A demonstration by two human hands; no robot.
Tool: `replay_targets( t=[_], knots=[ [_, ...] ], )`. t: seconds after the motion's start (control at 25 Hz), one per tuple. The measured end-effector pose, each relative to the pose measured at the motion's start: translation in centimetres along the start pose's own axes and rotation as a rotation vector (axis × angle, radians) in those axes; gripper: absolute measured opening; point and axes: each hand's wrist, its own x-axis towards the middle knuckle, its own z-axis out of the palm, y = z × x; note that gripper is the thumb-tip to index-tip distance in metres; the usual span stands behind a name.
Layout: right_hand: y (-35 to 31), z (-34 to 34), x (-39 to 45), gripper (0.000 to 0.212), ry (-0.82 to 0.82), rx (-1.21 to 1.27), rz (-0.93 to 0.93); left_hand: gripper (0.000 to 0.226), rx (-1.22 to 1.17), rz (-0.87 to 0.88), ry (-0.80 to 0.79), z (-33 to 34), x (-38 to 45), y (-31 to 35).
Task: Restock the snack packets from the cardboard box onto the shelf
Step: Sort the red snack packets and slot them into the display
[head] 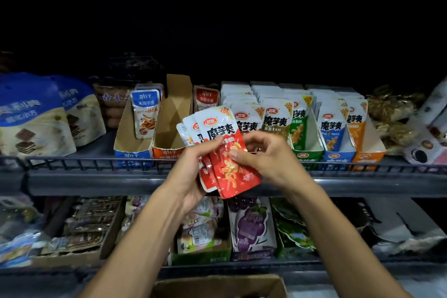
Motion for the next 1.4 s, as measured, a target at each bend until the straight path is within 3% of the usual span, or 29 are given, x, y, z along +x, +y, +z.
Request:
replay_targets(
  t=[0.16,0.36,0.44,0.56,0.8,0.88,0.96,1.04,1.2,1.32,1.4],
  knots=[
    [-0.5,-1.5,0.0,0.005,0.128,0.062,-0.041,0.016,-0.014,0.000,0.073,0.0,-0.1,0.0],
    [-0.5,-2.9,0.3,0.006,0.319,0.350,-0.183,0.018,-0.016,0.009,0.096,-0.3,0.0,0.2],
    [-0.1,-2.7,0.6,0.008,0.328,0.356,-0.216,0.019,-0.011,-0.006,0.105,-0.3,0.1,0.2],
    [1.2,-1.4,1.1,0.010,0.270,0.196,-0.204,0.017,0.000,0.001,0.134,-0.3,0.3,0.1],
    [2.1,-1.4,1.7,0.008,0.336,0.173,-0.181,0.011,0.039,0.074,0.224,-0.2,0.5,-0.3],
    [2.4,-1.1,1.8,0.013,0.298,-0.021,-0.229,0.011,0.021,0.085,0.215,-0.3,0.5,-0.1],
    [3.1,-0.8,1.9,0.016,0.270,-0.393,-0.238,0.016,0.029,0.067,0.175,-0.4,0.4,0.0],
    [3.4,-0.7,2.1,0.015,0.308,-0.611,-0.212,0.016,0.050,0.040,0.161,-0.5,0.3,-0.1],
    [3.0,0.3,2.0,0.019,0.526,-0.532,-0.245,0.008,0.052,0.038,0.209,-0.5,0.3,-0.3],
    [2.5,1.1,1.2,0.017,0.430,-0.555,-0.255,0.017,0.051,0.048,0.185,-0.5,0.3,-0.3],
    [1.9,1.1,0.8,0.021,0.245,-0.340,-0.281,0.025,0.085,0.055,0.166,-0.4,0.0,-0.3]
  ],
)
